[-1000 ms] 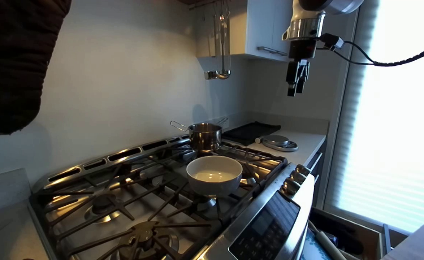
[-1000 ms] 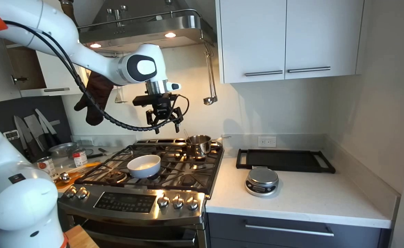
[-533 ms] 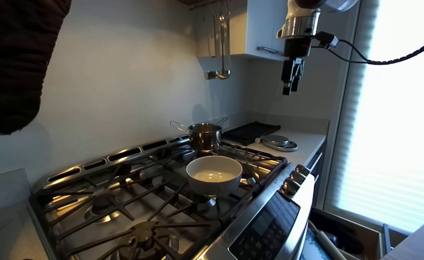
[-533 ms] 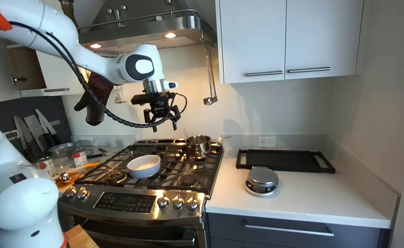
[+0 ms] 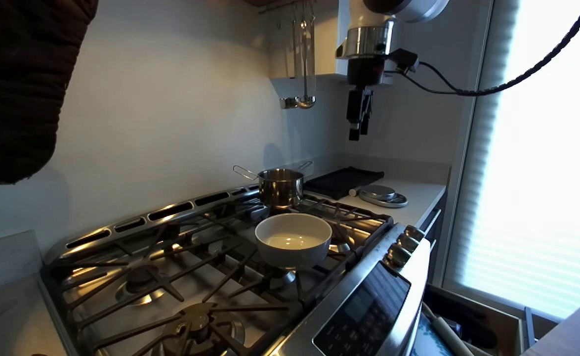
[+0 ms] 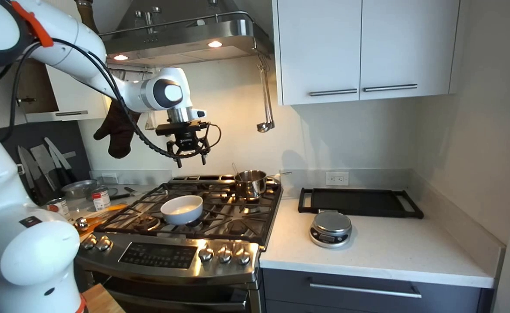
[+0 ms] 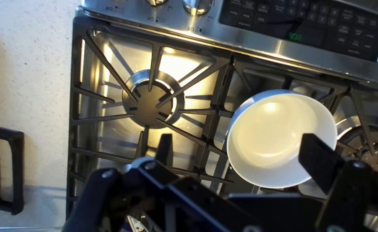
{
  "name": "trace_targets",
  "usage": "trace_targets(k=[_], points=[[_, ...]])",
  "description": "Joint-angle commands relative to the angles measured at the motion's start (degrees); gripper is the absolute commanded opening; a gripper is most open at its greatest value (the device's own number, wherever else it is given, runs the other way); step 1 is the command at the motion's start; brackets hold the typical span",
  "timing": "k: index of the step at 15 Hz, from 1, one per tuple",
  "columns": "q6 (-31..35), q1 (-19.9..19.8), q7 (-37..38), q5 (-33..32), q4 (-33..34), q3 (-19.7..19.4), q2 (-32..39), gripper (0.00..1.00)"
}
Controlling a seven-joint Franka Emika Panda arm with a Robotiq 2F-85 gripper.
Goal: Pick up the gray bowl and put it on the scale
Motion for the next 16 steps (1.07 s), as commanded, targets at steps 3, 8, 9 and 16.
trace_targets(k=[3,8,9,16], points=[[12.24,1.53,0.74,2.74,-0.88,2.23,7.23,1.0],[21.47,2.57,-0.34,3.15,-0.19,5.03,15.42,1.0],[22.75,2.63,-0.76,2.86,-0.26,5.56,16.69,1.0],[23.33,1.78,-2.09,1.75,-0.52,6.91,19.87,1.0]])
